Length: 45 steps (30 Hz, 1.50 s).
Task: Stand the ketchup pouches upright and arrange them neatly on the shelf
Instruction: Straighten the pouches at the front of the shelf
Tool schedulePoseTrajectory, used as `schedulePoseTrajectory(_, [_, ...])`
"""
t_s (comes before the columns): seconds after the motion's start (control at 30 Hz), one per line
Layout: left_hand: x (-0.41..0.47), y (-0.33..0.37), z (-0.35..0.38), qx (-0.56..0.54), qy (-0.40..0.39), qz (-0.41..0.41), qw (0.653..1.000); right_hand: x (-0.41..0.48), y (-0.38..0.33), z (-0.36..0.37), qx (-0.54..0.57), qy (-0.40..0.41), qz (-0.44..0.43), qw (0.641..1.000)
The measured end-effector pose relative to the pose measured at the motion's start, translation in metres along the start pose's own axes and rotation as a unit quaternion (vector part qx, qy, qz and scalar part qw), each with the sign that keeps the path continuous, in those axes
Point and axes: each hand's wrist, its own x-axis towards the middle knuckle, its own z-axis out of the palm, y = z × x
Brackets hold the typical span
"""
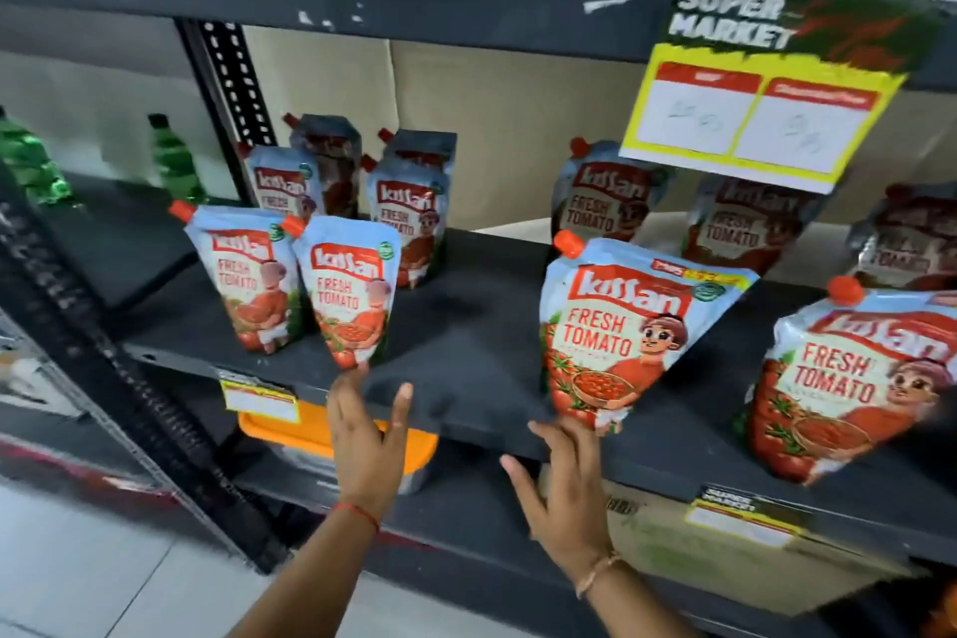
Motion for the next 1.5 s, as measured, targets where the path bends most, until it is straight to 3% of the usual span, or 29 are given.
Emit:
schedulePoseTrajectory(0.1, [0.026,-0.013,-0.026,-0.011,0.019,-0.030,0.999,0.020,-0.025,0.025,0.055,-0.093,0.035,0.994])
schedulePoseTrajectory(0.3, [0.080,-0.039,-0.060,-0.019,-0.117,-0.058,0.991,0.076,-0.059,0.078,0.203,-0.228,0.179,0.935])
schedulePoseTrajectory(0.5, [0.123,-0.054,-0.063,-0.047,-0.242,0.002,0.969,0.119,-0.077,0.138,0.234,-0.215,0.240,0.917])
schedulePoseTrajectory(0.7, [0.133,-0.060,-0.056,-0.081,-0.249,-0.002,0.965,0.117,-0.087,0.156,0.178,-0.182,0.260,0.932])
schedulePoseTrajectory(1.1, [0.130,-0.064,-0.054,-0.042,-0.287,0.036,0.956,0.106,-0.092,0.139,0.189,-0.168,0.241,0.937])
schedulePoseTrajectory(1.17, [0.123,-0.067,-0.065,-0.052,-0.270,0.032,0.961,0.093,-0.098,0.135,0.166,-0.089,0.228,0.955])
schedulePoseTrajectory(1.23, [0.111,-0.072,-0.085,-0.049,-0.187,0.032,0.981,0.070,-0.110,0.134,0.076,0.035,0.177,0.981])
schedulePoseTrajectory(1.27, [0.107,-0.076,-0.097,-0.041,-0.133,0.034,0.990,0.056,-0.120,0.137,0.029,0.061,0.136,0.988])
schedulePoseTrajectory(1.33, [0.105,-0.088,-0.118,-0.032,-0.036,0.016,0.999,0.040,-0.142,0.153,0.012,-0.006,0.088,0.996])
schedulePoseTrajectory(1.4, [0.120,-0.097,-0.129,-0.038,0.009,-0.021,0.999,0.045,-0.162,0.180,0.061,-0.112,0.110,0.986])
schedulePoseTrajectory(1.5, [0.160,-0.103,-0.138,-0.038,-0.047,-0.047,0.997,0.075,-0.173,0.217,0.144,-0.135,0.195,0.961])
